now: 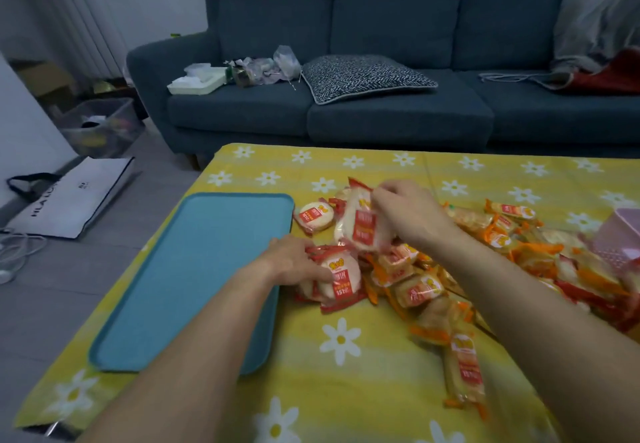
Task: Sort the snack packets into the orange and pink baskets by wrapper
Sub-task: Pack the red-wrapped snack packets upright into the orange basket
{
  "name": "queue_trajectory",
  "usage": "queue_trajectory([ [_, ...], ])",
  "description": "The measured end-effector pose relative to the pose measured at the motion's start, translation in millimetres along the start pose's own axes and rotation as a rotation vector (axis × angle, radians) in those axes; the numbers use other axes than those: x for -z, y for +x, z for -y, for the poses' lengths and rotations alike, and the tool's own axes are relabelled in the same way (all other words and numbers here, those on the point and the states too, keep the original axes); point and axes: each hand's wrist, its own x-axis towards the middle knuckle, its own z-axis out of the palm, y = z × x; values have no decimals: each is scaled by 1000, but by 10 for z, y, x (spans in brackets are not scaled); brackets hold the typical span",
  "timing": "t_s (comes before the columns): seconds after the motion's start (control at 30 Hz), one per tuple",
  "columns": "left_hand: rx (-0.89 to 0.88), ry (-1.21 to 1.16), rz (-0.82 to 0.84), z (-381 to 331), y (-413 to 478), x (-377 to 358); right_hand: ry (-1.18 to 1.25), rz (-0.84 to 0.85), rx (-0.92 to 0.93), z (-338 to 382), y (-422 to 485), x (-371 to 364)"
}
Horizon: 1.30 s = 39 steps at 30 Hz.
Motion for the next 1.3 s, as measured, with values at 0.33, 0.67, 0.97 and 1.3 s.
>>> queue_trajectory([
  [0.33,11,-161,62,103,-10,111,-474,453,-112,-118,983,-347],
  [0.67,52,-749,-109,90,418,659,-609,547,-49,-300,983,-233],
  [0.97,29,-522,-72,-164,1104,509,167,240,-131,-452,1409,388],
  [1.3,-27,-401,40,-119,1038,543,30,358,-350,-685,1959,-236],
])
